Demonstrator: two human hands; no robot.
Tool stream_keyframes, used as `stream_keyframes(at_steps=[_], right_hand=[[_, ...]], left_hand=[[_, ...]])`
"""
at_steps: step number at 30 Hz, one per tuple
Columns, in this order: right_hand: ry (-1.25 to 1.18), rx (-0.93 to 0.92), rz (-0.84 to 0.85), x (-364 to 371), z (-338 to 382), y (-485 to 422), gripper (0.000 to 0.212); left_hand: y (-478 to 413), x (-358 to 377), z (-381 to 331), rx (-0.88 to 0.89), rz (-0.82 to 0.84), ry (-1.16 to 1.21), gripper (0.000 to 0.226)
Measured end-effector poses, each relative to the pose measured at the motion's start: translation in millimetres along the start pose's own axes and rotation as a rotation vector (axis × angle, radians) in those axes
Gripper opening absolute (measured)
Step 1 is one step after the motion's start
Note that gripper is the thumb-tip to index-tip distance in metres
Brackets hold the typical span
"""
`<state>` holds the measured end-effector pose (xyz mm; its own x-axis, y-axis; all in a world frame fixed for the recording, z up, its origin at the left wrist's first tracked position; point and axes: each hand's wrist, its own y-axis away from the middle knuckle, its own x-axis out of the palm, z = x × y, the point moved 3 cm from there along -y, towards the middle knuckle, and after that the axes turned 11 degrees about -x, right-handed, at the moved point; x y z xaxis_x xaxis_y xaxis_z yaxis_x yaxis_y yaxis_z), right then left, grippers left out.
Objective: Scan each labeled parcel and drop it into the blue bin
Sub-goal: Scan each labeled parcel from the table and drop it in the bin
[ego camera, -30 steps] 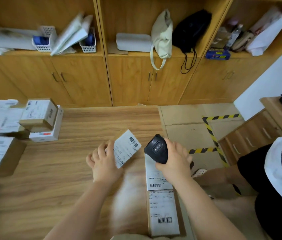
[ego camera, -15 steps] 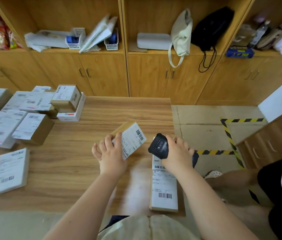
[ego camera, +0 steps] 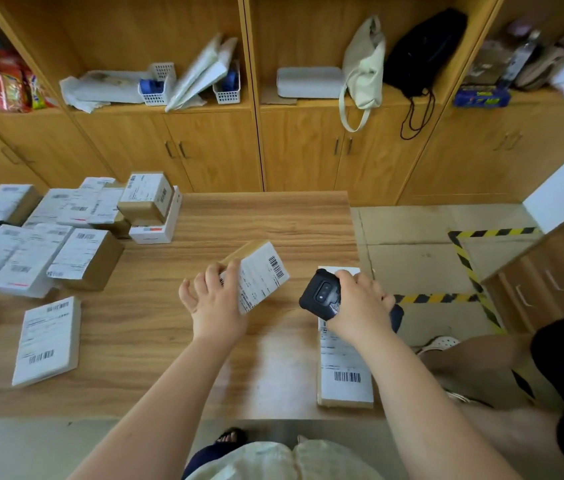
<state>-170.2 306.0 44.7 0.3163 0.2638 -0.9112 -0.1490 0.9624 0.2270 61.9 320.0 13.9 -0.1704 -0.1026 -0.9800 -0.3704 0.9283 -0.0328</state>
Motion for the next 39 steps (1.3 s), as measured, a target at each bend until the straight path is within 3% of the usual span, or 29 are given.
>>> stream_keyframes(at_steps=[5, 11, 15, 20, 24, 28, 39], right_hand=[[-0.074, 0.141, -0.088, 3, 14, 8, 0.067], [-0.508, 0.316, -0.34, 22, 47, 45, 0.075], [-0.529, 0.441, -0.473, 41, 65, 83, 0.068], [-0.55, 0.648, -0.608, 59, 78, 155, 0.089], [-0.469, 0.829, -0.717, 59, 75, 220, 0.088], [-0.451, 1.008, -0.833, 60, 73, 287, 0.085], [-0.34, 1.353, -1.072, 71, 84, 499, 0.083]], left_hand=[[-17, -9, 12, 0.103, 0.059, 0.008, 0.093], [-15, -15, 30, 0.405, 0.185, -0.069, 0.095], [-11, -16, 37, 0.532, 0.231, -0.014, 0.095], [12, -24, 19, 0.631, 0.39, 0.093, 0.101], [60, -41, -19, 0.825, 0.498, 0.136, 0.112], [119, -50, -52, 1.014, 0.511, 0.121, 0.107], [332, -93, -106, 1.324, 0.56, 0.221, 0.104]])
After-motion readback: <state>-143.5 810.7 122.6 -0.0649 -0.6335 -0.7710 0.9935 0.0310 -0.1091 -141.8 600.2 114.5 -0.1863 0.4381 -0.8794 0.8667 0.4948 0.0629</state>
